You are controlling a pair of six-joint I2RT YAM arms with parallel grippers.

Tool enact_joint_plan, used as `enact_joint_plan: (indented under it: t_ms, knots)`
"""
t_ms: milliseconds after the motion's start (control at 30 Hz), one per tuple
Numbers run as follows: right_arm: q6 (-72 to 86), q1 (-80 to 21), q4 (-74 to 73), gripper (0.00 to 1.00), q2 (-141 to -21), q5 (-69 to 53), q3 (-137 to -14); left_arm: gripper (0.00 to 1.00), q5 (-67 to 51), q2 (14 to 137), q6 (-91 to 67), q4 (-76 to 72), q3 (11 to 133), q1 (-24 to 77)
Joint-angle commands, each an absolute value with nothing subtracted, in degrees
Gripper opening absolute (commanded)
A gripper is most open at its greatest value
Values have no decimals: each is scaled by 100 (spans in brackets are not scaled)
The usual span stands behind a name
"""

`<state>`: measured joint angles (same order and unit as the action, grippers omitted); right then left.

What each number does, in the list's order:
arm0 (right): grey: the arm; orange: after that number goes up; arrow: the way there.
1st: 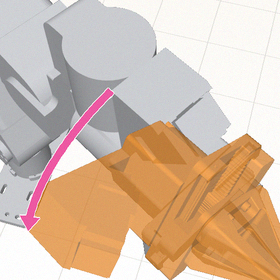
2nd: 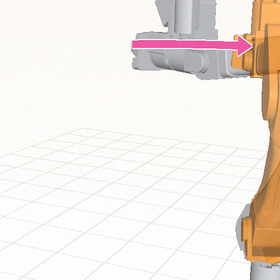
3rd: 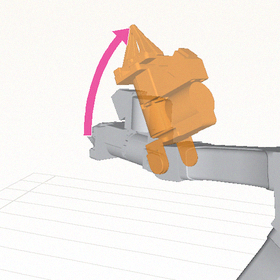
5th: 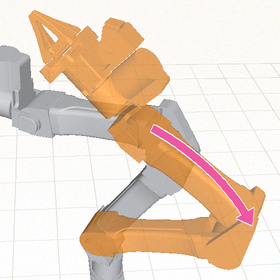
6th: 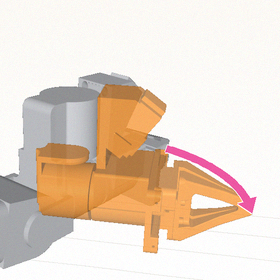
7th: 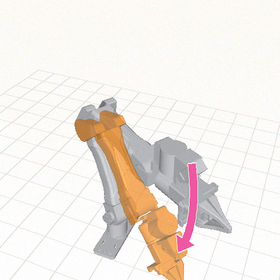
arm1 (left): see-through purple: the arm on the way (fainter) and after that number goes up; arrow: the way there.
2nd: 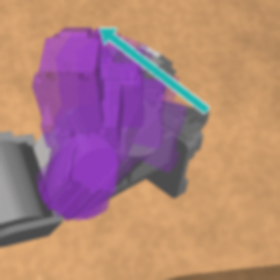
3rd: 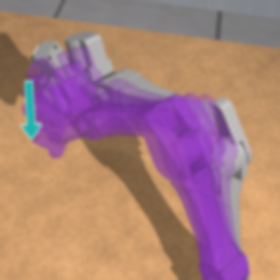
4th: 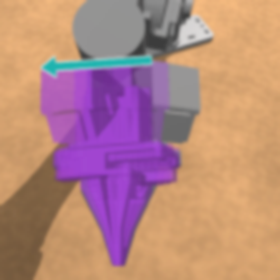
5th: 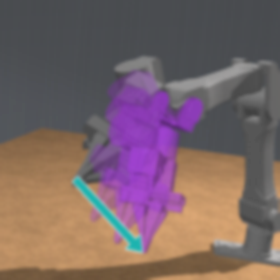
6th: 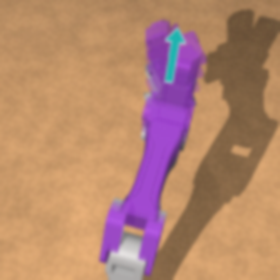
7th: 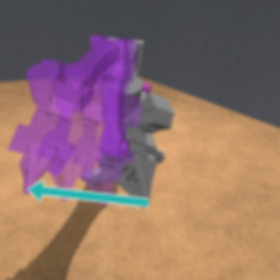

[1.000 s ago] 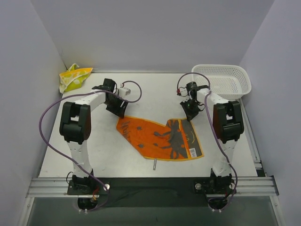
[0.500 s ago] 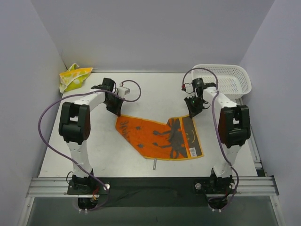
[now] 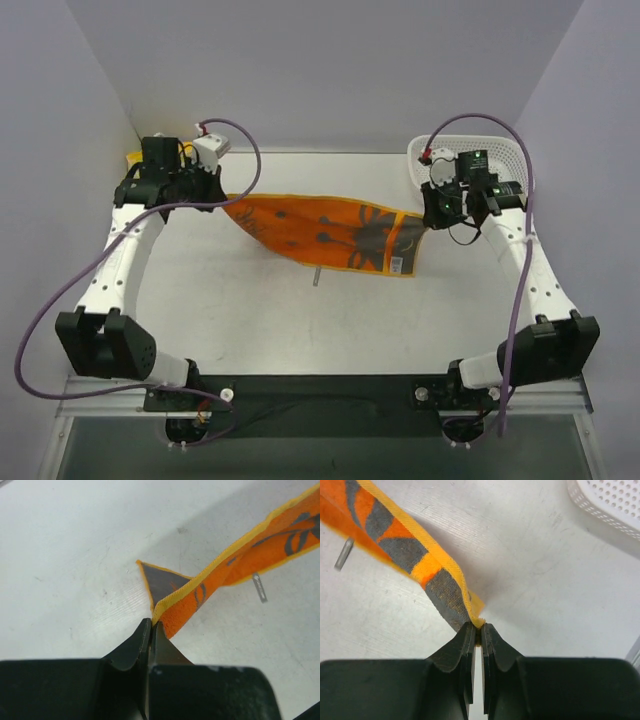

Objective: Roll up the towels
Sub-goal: Flatten the towel

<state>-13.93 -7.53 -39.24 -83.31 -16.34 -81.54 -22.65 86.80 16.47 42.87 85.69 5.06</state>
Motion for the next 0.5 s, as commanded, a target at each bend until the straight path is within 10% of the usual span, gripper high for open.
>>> enact_joint_plan:
  t_ms: [0,467]
  knots:
    - [-1556,-703,-4394,0,-7341,-1802,-7727,0,-2619,7658,1494,4474,8106,159]
    - [-1714,-334,-4879,0,-5272,-2567,-6539,0,-2180,4693,1195,4623,6328,-694]
